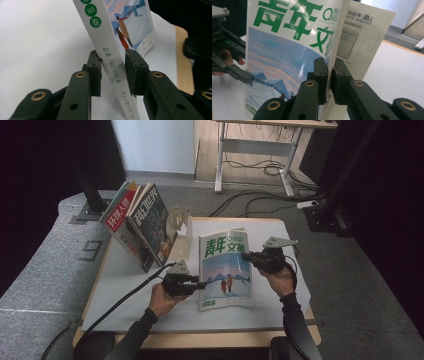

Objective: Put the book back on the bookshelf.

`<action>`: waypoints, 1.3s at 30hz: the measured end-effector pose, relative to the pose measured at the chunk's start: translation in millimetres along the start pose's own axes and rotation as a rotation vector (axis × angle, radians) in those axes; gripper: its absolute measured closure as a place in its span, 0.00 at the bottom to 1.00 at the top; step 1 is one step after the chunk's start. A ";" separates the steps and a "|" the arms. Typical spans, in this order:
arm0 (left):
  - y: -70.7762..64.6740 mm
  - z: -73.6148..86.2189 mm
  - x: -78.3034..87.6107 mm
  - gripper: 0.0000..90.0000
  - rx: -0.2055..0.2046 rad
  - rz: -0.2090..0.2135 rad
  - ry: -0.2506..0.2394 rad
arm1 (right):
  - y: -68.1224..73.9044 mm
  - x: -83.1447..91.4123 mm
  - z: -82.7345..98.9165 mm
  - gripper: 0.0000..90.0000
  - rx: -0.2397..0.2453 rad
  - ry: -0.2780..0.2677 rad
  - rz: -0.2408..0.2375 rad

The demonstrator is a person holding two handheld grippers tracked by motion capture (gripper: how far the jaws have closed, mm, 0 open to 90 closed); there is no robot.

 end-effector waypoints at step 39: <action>-22.8 8.5 13.9 0.81 -0.196 -0.034 -0.042 | 11.1 -1.3 35.1 0.41 0.044 0.046 -0.127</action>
Point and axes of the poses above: each handheld gripper's, and its own axes: x roughly backward along the jaws, z roughly out of its underside, y roughly to its left, the point moved 10 cm from there along -x, roughly forward along the jaws, and after that the axes turned 1 degree about x, right-handed, at the moved point
